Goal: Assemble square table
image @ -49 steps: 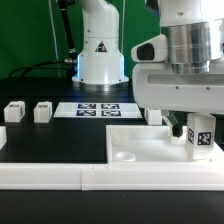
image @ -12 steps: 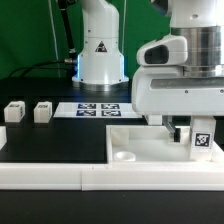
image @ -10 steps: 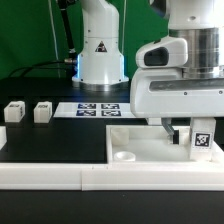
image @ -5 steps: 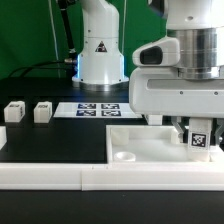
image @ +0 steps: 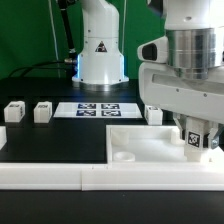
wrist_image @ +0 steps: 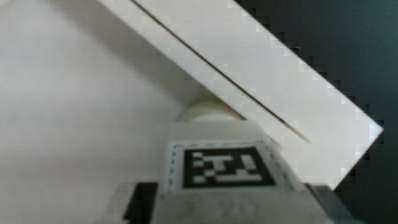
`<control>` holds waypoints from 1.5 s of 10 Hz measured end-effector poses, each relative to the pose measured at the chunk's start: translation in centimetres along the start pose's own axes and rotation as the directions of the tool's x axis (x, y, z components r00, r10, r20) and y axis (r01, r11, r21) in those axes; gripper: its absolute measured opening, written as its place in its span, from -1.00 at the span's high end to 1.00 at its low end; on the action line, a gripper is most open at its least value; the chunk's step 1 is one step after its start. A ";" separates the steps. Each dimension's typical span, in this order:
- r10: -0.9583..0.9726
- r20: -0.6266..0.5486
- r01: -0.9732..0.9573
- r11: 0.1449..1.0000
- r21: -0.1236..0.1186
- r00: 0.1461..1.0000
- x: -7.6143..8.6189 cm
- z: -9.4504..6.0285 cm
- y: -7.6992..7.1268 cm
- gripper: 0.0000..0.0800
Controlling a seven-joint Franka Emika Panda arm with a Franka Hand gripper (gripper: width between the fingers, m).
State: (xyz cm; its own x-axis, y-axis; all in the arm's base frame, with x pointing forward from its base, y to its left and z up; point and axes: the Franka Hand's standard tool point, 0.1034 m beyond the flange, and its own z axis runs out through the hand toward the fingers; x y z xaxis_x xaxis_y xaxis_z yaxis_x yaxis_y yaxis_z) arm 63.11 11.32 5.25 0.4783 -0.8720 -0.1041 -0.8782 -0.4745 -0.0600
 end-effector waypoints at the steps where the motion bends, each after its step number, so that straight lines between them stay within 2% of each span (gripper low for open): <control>1: 0.137 0.009 -0.137 0.990 0.011 0.991 0.0 0.0 0.1 0.32; 6: 0.482 0.052 -0.483 0.875 0.014 0.875 -0.1 0.0 0.1 0.32; 8: 0.655 0.066 -0.656 0.755 0.004 0.753 -0.1 0.0 0.0 0.32; 12: 0.778 0.066 -0.780 0.626 -0.006 0.624 -0.1 -0.1 0.0 0.32; 15: 0.795 0.055 -0.796 0.605 -0.005 0.604 -0.1 0.0 0.1 0.32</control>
Offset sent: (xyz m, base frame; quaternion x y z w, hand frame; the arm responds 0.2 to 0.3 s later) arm 0.0048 -0.0018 0.0002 0.0150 -0.0203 0.1823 0.9829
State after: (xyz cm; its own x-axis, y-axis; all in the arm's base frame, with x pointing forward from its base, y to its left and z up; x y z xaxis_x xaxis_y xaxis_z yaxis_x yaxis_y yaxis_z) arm 62.96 11.40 5.21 -0.4093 -0.8973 -0.1654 -0.9121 0.4066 0.0513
